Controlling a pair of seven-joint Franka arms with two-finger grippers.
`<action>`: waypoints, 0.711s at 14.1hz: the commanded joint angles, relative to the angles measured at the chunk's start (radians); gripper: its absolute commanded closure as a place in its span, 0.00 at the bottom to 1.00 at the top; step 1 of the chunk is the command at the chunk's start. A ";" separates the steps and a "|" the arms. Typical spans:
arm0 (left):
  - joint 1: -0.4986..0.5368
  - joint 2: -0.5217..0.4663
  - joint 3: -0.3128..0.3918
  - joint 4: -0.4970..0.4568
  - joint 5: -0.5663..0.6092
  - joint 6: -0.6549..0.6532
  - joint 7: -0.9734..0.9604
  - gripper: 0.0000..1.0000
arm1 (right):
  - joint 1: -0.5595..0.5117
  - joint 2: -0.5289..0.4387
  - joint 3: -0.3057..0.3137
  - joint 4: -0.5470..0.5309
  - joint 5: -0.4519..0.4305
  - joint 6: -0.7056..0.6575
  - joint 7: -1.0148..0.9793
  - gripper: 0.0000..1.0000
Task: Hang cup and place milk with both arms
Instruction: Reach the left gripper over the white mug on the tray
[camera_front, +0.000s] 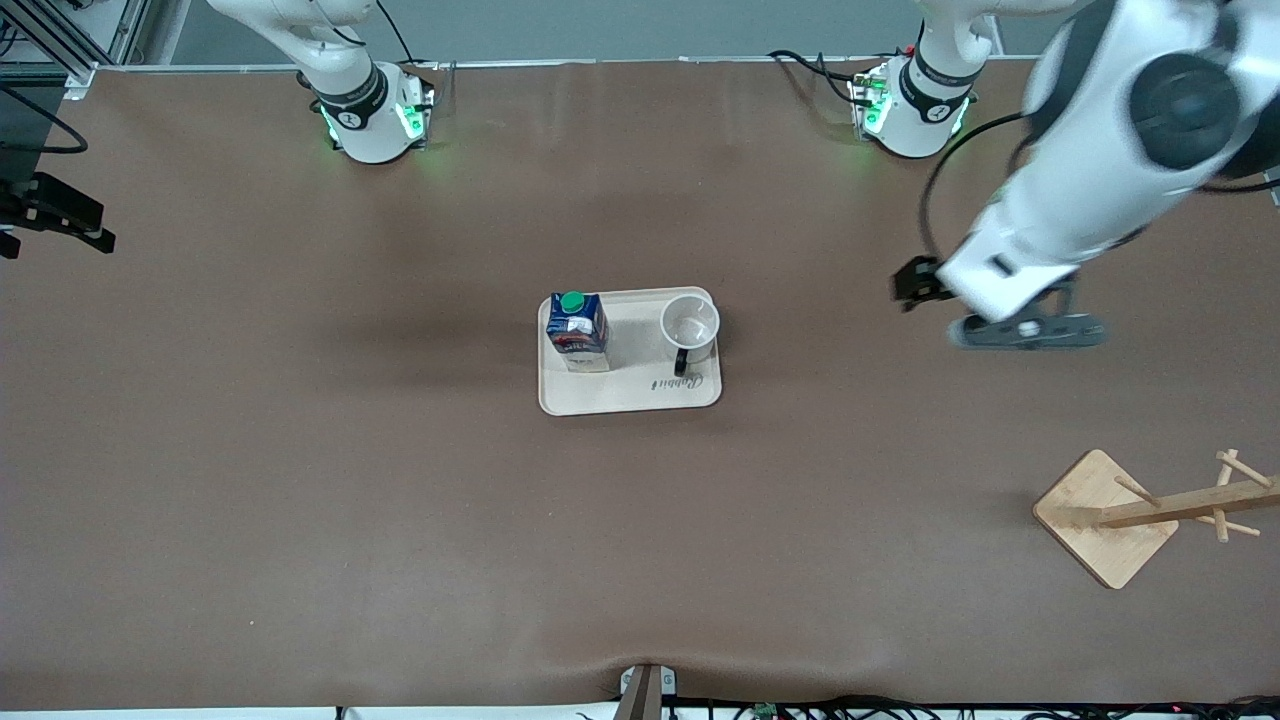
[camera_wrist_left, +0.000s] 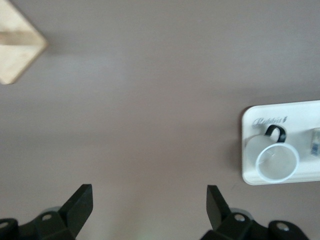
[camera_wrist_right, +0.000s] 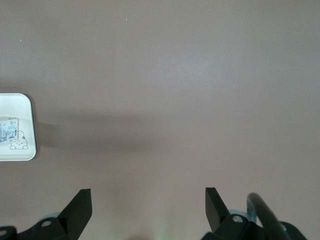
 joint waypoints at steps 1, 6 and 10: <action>-0.096 0.012 0.001 -0.156 0.005 0.187 -0.127 0.00 | -0.008 0.017 0.008 0.022 0.002 -0.007 0.013 0.00; -0.235 0.190 0.001 -0.162 0.005 0.312 -0.222 0.00 | -0.008 0.026 0.008 0.024 0.002 -0.008 0.011 0.00; -0.291 0.295 0.001 -0.162 0.005 0.399 -0.250 0.02 | -0.008 0.027 0.008 0.022 0.002 -0.008 0.011 0.00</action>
